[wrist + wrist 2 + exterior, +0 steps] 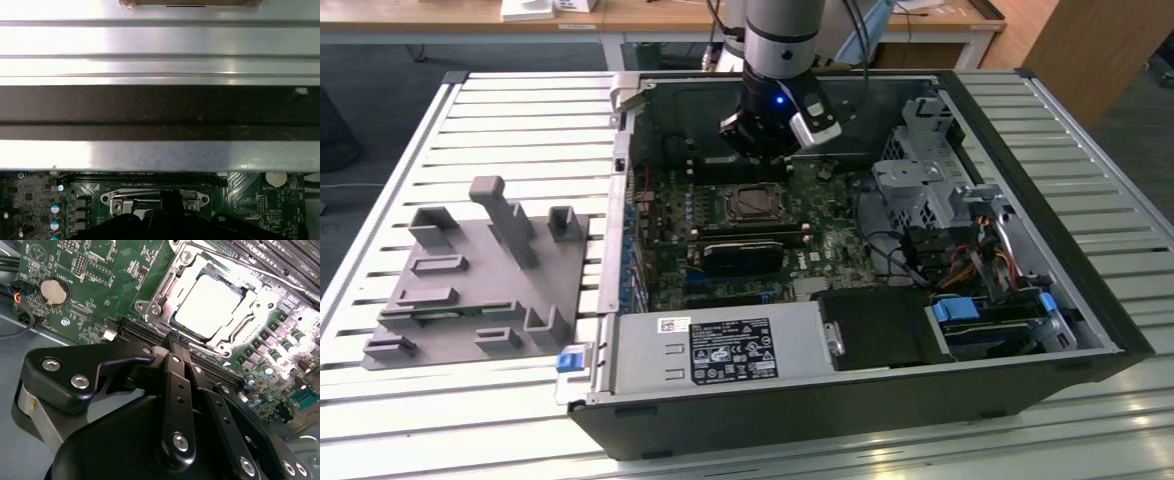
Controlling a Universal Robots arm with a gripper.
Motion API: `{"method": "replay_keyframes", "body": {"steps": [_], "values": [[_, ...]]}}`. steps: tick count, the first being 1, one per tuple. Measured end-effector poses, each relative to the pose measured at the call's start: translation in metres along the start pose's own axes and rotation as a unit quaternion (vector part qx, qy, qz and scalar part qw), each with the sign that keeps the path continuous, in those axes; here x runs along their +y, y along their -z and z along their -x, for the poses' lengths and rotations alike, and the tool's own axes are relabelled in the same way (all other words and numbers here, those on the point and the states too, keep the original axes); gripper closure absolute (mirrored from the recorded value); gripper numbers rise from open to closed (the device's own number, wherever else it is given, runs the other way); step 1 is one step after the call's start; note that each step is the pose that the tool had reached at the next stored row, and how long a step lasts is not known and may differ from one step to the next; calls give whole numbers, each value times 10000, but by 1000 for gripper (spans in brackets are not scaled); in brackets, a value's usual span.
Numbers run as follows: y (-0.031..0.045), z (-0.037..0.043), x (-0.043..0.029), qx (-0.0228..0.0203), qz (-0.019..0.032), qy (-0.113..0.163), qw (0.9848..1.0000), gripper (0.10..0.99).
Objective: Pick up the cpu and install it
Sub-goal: 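Install the second cpu locking lever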
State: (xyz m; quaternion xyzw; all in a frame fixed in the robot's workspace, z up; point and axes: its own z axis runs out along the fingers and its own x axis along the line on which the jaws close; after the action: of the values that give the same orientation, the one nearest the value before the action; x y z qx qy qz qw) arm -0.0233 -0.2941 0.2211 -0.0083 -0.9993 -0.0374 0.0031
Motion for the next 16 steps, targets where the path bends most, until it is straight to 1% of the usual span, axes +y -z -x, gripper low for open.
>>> {"method": "replay_keyframes", "body": {"steps": [11,16], "values": [[7,1,-97,0,0,-1,10000,980],[8,1,-112,0,0,-1,10000,980]]}}
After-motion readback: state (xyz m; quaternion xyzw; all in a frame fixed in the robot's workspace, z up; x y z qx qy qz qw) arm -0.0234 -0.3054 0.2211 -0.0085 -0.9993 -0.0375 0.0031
